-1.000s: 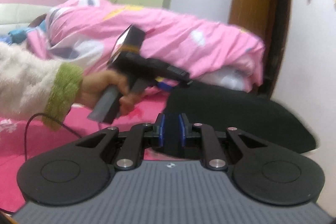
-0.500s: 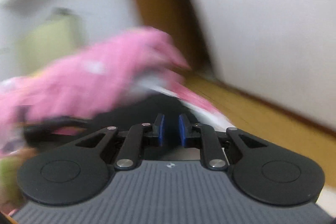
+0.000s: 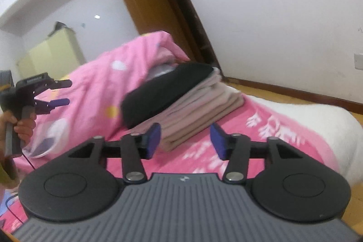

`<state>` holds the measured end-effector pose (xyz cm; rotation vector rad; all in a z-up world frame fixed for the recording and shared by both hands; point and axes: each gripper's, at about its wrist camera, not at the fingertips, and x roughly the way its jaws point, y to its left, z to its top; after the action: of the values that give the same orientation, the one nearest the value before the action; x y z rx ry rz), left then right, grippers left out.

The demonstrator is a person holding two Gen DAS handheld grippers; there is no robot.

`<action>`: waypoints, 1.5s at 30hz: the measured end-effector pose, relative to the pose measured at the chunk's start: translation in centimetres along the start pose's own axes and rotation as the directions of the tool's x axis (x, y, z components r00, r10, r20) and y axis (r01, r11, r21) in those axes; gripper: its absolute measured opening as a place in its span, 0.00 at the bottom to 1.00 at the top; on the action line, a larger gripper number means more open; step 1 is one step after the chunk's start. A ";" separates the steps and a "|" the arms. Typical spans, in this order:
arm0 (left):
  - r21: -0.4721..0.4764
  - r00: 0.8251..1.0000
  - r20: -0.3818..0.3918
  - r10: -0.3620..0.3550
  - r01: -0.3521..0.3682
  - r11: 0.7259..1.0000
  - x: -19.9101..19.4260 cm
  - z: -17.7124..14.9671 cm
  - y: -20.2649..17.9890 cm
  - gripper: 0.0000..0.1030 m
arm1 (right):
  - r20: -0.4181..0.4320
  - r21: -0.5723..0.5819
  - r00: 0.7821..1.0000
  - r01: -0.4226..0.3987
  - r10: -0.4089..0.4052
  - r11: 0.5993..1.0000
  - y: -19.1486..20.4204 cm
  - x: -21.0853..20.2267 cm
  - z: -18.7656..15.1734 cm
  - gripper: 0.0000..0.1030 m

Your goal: Fold clothes

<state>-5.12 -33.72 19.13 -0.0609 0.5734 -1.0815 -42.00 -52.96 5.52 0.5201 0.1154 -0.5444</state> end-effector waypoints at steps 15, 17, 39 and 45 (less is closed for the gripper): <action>0.042 0.997 0.074 0.007 -0.010 0.999 -18.0 -11.4 -7.1 0.99 | -0.043 -0.179 0.998 -0.047 0.040 0.983 12.8 -10.8 -2.4 0.91; 0.035 0.996 0.077 0.040 -0.043 0.998 -19.2 -12.3 -7.1 1.00 | -0.049 -0.202 0.998 -0.035 0.026 0.979 14.3 -11.3 -2.4 0.94; 0.074 0.965 -0.002 0.263 -0.262 0.962 -23.0 -16.5 -6.3 1.00 | -0.040 -0.255 0.956 0.271 -0.290 0.928 23.0 -12.6 -5.0 0.99; 0.107 0.943 0.016 0.333 -0.333 0.937 -22.6 -16.8 -7.1 1.00 | 0.039 -0.353 0.932 0.349 -0.359 0.868 24.3 -13.6 -4.9 0.99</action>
<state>-26.50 -14.22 16.40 0.1293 0.5046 -0.7796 -40.80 -26.43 15.24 0.1483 0.3356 -0.8569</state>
